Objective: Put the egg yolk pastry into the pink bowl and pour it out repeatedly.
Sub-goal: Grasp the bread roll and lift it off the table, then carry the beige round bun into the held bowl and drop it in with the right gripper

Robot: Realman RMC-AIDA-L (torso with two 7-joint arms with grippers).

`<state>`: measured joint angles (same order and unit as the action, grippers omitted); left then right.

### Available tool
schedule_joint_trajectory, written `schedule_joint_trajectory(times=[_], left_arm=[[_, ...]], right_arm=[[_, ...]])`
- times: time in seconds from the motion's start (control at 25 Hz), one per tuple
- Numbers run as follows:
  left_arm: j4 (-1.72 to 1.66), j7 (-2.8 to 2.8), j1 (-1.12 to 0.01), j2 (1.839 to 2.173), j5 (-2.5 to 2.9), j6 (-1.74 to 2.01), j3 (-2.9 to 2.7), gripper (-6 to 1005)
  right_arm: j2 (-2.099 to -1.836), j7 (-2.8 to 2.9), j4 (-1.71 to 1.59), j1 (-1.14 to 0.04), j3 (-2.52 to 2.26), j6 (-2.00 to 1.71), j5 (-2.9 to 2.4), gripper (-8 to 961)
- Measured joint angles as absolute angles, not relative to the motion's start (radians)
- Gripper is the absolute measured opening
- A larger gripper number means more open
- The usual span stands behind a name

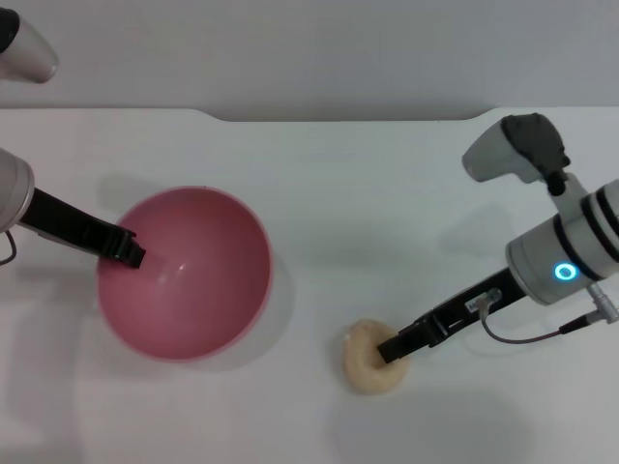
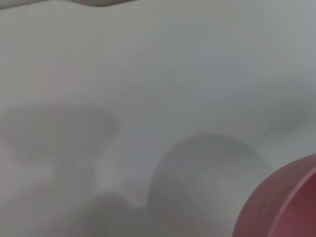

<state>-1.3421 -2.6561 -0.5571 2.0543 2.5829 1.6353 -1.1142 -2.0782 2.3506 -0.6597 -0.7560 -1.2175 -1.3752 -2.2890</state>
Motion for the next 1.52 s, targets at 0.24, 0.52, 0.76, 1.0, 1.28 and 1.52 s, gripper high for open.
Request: schedule_joint_trajectory(times=[0.24,0.52,0.76,1.0,1.28,1.52], left_arm=[[-1.342,-2.652,-0.563,2.054,2.583,1.627,-1.116,0],[-1.341,-2.651,-0.564,2.053,2.583,1.625,-1.116,0],[-1.334,-2.648,-0.574,2.052,2.583,1.617,-1.119,-1],[-1.317,-2.648,-0.596,2.054,2.583,1.603,-1.168,-1],[-1.163,-2.658,-0.694,2.060,2.578,1.554,-1.301,-1],[-1.104,-2.705,-0.772,2.070,2.566,1.523,-1.441,-1]], right_arm=[[-2.079,2.355,-0.648,-0.764,-1.293,-1.327,-2.213,434],[-2.080,2.356,-0.646,-0.764,-1.335,-1.313,-2.200,400],[-2.074,2.357,-0.656,-0.731,-1.303,-1.319,-2.183,219],[-2.065,2.348,-0.820,-0.625,-1.178,-1.395,-2.181,162],[-2.053,2.347,-1.070,-0.502,-0.990,-1.524,-2.181,137],[-2.062,2.305,-1.256,-0.484,-0.888,-1.644,-2.111,96]])
